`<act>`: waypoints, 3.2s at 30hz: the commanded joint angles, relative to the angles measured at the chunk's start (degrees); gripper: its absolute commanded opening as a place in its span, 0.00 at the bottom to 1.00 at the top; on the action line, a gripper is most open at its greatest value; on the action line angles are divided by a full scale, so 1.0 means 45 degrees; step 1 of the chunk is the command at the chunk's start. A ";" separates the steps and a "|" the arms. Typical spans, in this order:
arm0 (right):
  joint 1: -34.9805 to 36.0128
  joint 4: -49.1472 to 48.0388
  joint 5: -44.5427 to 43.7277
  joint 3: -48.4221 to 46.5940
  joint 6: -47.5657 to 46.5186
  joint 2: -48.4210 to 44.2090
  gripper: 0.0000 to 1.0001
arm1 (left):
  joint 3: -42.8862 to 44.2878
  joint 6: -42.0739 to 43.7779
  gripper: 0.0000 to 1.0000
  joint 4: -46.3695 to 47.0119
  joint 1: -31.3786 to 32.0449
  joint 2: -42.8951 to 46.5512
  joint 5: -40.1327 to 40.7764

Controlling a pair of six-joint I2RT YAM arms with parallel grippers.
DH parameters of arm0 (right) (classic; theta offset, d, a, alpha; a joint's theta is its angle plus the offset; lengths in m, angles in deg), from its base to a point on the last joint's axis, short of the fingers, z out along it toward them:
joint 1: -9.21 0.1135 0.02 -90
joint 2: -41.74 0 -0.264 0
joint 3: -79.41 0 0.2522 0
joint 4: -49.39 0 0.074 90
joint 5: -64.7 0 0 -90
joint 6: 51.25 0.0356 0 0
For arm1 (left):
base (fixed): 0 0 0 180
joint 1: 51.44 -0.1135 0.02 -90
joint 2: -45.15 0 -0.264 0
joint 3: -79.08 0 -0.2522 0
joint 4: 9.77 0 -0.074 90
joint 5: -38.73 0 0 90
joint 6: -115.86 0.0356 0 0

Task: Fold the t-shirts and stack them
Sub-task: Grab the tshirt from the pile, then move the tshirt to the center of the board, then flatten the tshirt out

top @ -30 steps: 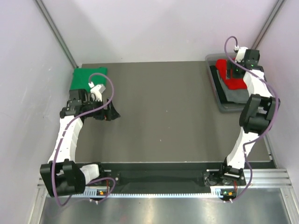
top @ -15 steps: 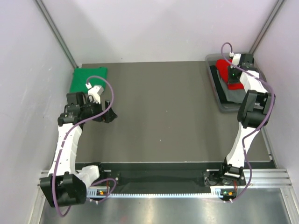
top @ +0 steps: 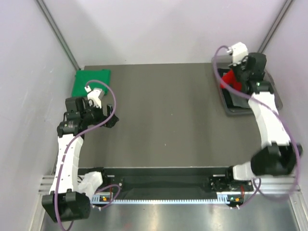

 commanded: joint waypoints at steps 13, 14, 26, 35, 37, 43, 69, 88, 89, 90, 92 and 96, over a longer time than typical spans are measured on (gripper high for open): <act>0.6223 -0.0404 -0.0838 0.0315 -0.2574 -0.3536 0.00 | -0.0378 0.0500 0.85 -0.0323 -0.0748 0.1622 -0.0815; 0.6242 -0.0755 -0.0974 0.0685 -0.2574 -0.2857 0.13 | -0.0378 0.0500 0.85 -0.0323 -0.0787 0.1623 -0.0835; 0.7002 -0.0782 0.0678 0.3437 -0.1908 -0.2202 0.57 | -0.0378 0.0559 0.86 -0.0440 -0.0963 0.1349 -0.1361; 0.9639 -0.0777 0.1934 0.4615 -0.3258 -0.0822 0.53 | -0.0612 0.1047 0.73 -0.0714 -0.1002 0.1407 -0.0797; 1.0166 -0.0700 0.2052 0.4459 -0.3394 -0.0469 0.53 | -0.0690 0.1086 0.71 -0.0694 -0.1041 0.1525 -0.0719; 1.0851 -0.0602 0.1740 0.3405 -0.3570 0.1269 0.53 | -0.0710 0.1086 0.69 -0.0675 -0.1197 0.1681 -0.0815; 1.2002 -0.2476 -0.4039 0.2778 -0.5598 -0.0032 0.00 | -0.0107 0.0969 0.65 -0.0908 -0.1082 0.0103 -0.1872; 0.8567 -0.3298 -0.5272 0.4651 -0.5739 -0.5192 0.00 | 0.4464 0.2630 0.60 -0.1847 0.7318 -1.0147 0.2349; 0.8450 -0.3278 -0.5253 0.4750 -0.5622 -0.5271 0.00 | 0.4872 0.2532 0.58 -0.2002 0.7338 -1.0561 0.2406; 0.8391 -0.3239 -0.5214 0.4828 -0.5582 -0.5369 0.00 | 0.5166 0.2473 0.57 -0.2216 0.7338 -1.0971 0.2387; 0.8274 -0.3122 -0.5135 0.4985 -0.5504 -0.5526 0.00 | 0.5712 0.2531 0.55 -0.2567 0.7357 -1.1852 0.2154; 0.7981 -0.3239 -0.4941 0.5239 -0.5543 -0.5663 0.00 | 0.6106 0.2668 0.55 -0.2999 0.7377 -1.2478 0.1236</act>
